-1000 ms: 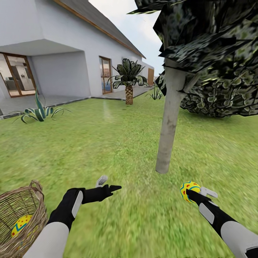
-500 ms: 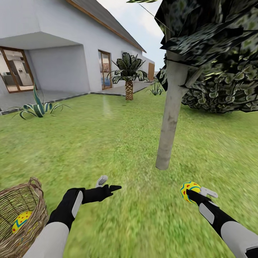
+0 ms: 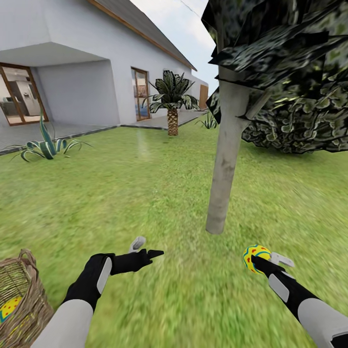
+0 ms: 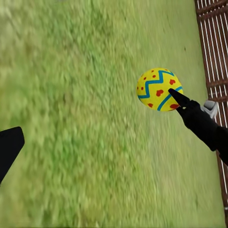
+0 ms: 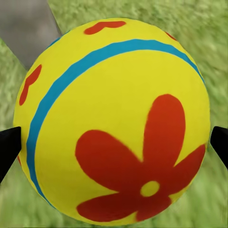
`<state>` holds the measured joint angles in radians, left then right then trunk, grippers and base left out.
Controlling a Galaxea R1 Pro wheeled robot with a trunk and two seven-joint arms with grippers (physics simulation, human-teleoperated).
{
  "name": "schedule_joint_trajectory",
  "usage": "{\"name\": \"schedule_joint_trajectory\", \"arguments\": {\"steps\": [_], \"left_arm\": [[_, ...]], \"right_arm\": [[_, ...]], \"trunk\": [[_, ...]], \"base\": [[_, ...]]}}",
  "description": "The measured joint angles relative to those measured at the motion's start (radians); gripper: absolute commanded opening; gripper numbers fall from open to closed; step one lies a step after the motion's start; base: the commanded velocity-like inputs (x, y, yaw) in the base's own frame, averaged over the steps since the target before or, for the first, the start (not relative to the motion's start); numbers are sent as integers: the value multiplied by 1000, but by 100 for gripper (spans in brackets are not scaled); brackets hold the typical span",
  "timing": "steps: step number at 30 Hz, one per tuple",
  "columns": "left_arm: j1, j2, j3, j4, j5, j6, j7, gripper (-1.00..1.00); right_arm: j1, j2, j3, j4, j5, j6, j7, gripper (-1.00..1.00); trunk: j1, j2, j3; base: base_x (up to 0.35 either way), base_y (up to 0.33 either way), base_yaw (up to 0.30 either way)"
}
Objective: Take the three Easter eggs out of the wicker basket on the lawn in the garden, then place them on the lawn next to a single tree (choose any tree) so that all three eggs are next to the same tree and none are left in the basket.
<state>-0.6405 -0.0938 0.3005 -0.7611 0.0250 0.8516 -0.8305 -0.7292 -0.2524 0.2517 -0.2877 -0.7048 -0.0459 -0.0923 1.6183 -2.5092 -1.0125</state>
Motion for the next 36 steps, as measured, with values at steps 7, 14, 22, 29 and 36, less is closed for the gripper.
{"name": "schedule_joint_trajectory", "arguments": {"steps": [7,14,22,29,36], "left_arm": [[0,1,-1,-1,0,0,-1,100],[0,1,-1,-1,0,0,-1,100],[0,1,-1,-2,0,0,-1,100],[0,0,-1,-3,0,1,-1,100],[0,1,-2,-2,0,4,-2,100]], "right_arm": [[0,1,1,0,0,0,0,-100],[0,0,1,-3,0,0,0,-100],[0,0,-2,-3,-3,-44,0,-100],[0,0,0,-4,-3,-68,0,-100],[0,0,-1,-2,-7,-72,0,-100]], "trunk": [[0,0,0],[4,-2,-27],[7,-3,-58],[9,-4,-74],[9,-4,-74]], "base": [[19,-7,0],[0,0,0],[0,0,0],[0,0,0],[83,-55,0]]}}
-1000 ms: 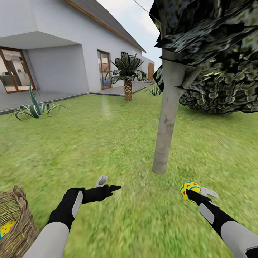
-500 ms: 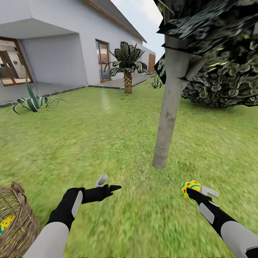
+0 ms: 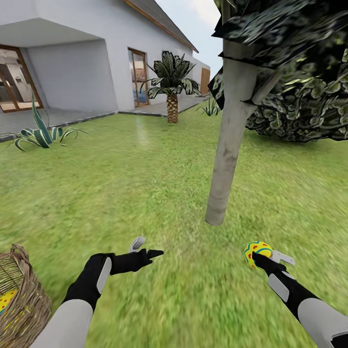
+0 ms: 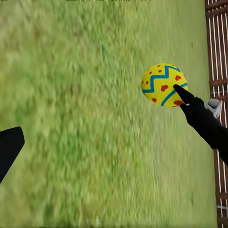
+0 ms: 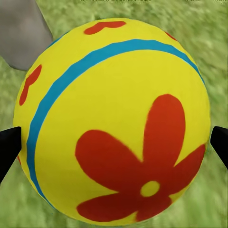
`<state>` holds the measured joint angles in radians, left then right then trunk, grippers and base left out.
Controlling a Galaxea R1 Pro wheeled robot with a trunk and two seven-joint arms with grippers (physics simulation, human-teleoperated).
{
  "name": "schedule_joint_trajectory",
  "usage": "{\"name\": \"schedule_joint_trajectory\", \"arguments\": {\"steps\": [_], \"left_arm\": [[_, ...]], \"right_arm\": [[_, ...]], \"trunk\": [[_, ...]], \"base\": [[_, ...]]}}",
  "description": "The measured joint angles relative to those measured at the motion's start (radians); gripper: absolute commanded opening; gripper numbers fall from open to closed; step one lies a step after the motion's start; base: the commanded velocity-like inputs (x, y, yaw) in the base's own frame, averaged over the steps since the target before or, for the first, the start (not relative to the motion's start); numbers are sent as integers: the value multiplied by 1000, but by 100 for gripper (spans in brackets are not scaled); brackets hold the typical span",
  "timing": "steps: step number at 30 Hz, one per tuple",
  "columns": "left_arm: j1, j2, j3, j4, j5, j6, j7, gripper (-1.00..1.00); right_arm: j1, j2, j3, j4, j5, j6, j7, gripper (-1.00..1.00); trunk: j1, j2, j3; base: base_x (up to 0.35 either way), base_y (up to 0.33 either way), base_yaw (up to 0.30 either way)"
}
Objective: Take the three Easter eggs out of the wicker basket on the lawn in the garden, then place them on the lawn next to a single tree (choose any tree) so that all three eggs are next to the same tree and none are left in the basket.
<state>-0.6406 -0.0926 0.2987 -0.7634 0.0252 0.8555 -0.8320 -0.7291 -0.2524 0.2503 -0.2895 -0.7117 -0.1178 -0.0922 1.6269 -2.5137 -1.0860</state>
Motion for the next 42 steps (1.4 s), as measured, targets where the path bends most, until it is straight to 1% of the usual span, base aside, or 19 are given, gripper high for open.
{"name": "schedule_joint_trajectory", "arguments": {"steps": [10,19,26,40,42], "left_arm": [[0,0,1,0,0,2,0,100],[0,1,1,-3,1,1,-1,100],[0,0,1,-6,4,2,-2,100],[0,-1,1,-6,4,2,-2,100],[0,0,1,-6,4,2,-2,100]], "right_arm": [[0,0,4,0,4,4,0,-100],[0,0,5,0,4,6,0,-100],[0,0,-1,0,-3,6,0,-100],[0,0,-1,0,-3,4,0,-100],[0,0,-1,1,-3,4,0,-100]], "trunk": [[0,0,0],[0,0,0],[4,-2,-27],[10,-5,-81],[10,-5,-81]], "base": [[130,-1,0],[14,1,0],[0,0,0],[0,0,0],[0,0,0]]}}
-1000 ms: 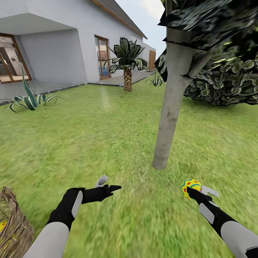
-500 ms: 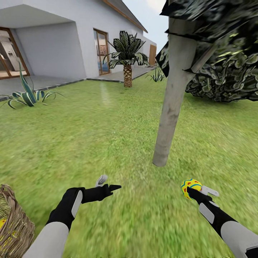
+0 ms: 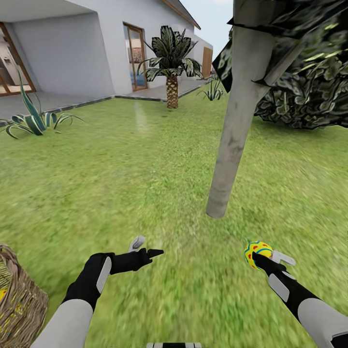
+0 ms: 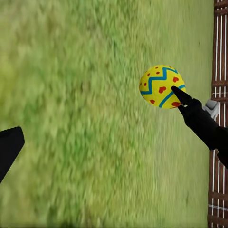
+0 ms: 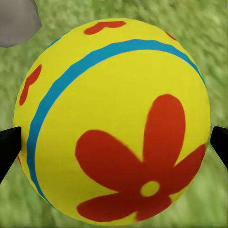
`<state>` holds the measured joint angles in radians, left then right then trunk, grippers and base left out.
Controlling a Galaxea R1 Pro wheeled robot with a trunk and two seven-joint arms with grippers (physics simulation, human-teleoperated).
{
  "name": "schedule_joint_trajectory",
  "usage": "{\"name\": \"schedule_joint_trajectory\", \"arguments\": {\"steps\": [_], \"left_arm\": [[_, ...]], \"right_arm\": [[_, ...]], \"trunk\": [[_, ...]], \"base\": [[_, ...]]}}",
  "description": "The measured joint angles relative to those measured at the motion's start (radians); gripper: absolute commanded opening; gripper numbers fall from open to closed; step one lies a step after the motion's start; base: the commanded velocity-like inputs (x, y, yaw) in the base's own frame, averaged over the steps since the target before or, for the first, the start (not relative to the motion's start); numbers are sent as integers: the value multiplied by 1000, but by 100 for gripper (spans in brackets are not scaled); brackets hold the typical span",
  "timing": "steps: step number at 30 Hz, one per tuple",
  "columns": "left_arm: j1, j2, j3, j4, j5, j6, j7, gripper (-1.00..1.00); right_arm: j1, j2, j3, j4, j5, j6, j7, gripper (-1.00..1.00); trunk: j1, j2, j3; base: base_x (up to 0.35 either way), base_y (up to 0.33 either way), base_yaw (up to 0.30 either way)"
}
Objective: Take the three Easter eggs out of the wicker basket on the lawn in the garden, then place them on the lawn next to a single tree (choose any tree) so that all three eggs are next to the same tree and none are left in the basket.
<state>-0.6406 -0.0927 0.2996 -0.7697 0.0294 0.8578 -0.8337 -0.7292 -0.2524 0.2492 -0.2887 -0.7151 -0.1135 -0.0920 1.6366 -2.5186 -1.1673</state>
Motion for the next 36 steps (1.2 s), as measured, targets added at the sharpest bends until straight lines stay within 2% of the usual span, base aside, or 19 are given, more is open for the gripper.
{"name": "schedule_joint_trajectory", "arguments": {"steps": [4,15,21,36], "left_arm": [[0,0,0,0,0,0,0,100],[0,0,0,0,1,1,2,100],[0,0,0,0,0,0,1,100],[1,0,0,0,0,0,1,100]], "right_arm": [[0,0,0,1,0,0,0,-100],[0,0,2,1,1,0,0,-100],[0,0,2,1,1,-1,0,-100],[1,1,3,1,7,-4,0,-100]], "trunk": [[0,0,0],[0,0,0],[0,0,0],[7,-3,-58]], "base": [[8,-36,0],[112,-235,0],[19,-24,0],[0,0,0]]}}
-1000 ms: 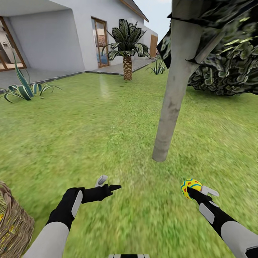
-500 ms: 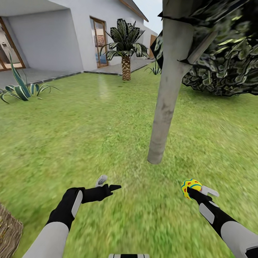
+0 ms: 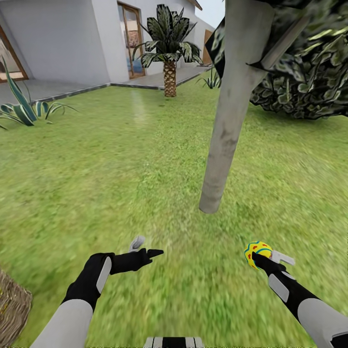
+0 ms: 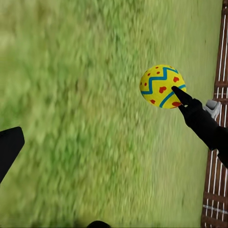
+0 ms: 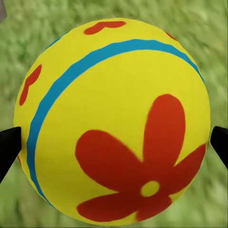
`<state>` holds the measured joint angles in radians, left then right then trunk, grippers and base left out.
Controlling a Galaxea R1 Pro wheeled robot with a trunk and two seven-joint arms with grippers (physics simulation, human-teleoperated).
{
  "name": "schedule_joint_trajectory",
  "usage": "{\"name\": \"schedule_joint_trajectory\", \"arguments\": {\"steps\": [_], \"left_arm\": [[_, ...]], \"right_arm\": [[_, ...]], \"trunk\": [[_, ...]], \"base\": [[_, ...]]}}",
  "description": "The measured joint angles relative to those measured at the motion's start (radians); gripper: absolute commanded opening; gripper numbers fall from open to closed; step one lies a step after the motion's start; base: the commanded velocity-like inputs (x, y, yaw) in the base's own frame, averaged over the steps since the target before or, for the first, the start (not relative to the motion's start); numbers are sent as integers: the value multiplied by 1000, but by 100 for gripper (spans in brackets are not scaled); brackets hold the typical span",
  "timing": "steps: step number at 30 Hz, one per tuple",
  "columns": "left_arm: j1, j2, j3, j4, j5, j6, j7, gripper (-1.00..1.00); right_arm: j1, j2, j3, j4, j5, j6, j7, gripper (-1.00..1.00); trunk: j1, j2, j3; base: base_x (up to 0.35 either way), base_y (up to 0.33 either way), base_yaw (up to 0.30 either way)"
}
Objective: Take the three Easter eggs out of the wicker basket on the lawn in the garden, then place them on the lawn next to a single tree (choose any tree) so that all three eggs are next to the same tree and none are left in the basket.
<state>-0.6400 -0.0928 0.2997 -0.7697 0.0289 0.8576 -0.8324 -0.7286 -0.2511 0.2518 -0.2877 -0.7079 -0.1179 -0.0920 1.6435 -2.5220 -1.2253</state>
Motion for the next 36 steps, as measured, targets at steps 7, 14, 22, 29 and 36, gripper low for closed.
{"name": "schedule_joint_trajectory", "arguments": {"steps": [7,14,22,29,36], "left_arm": [[0,0,0,0,0,0,0,100],[-1,0,0,0,0,1,0,100],[-1,0,0,0,0,2,0,100],[0,0,0,0,0,1,0,100],[0,-1,0,0,0,0,0,100]], "right_arm": [[0,0,0,0,0,0,0,-100],[0,0,1,0,0,-1,0,-100],[0,0,2,0,0,-2,0,-100],[0,0,2,0,0,-2,0,-100],[-1,0,2,0,0,-2,0,-100]], "trunk": [[3,-1,-23],[2,-1,-23],[3,-1,-23],[4,-2,-39],[8,-4,-66]], "base": [[0,0,0],[49,-10,0],[133,-7,0],[2,0,0],[0,0,0]]}}
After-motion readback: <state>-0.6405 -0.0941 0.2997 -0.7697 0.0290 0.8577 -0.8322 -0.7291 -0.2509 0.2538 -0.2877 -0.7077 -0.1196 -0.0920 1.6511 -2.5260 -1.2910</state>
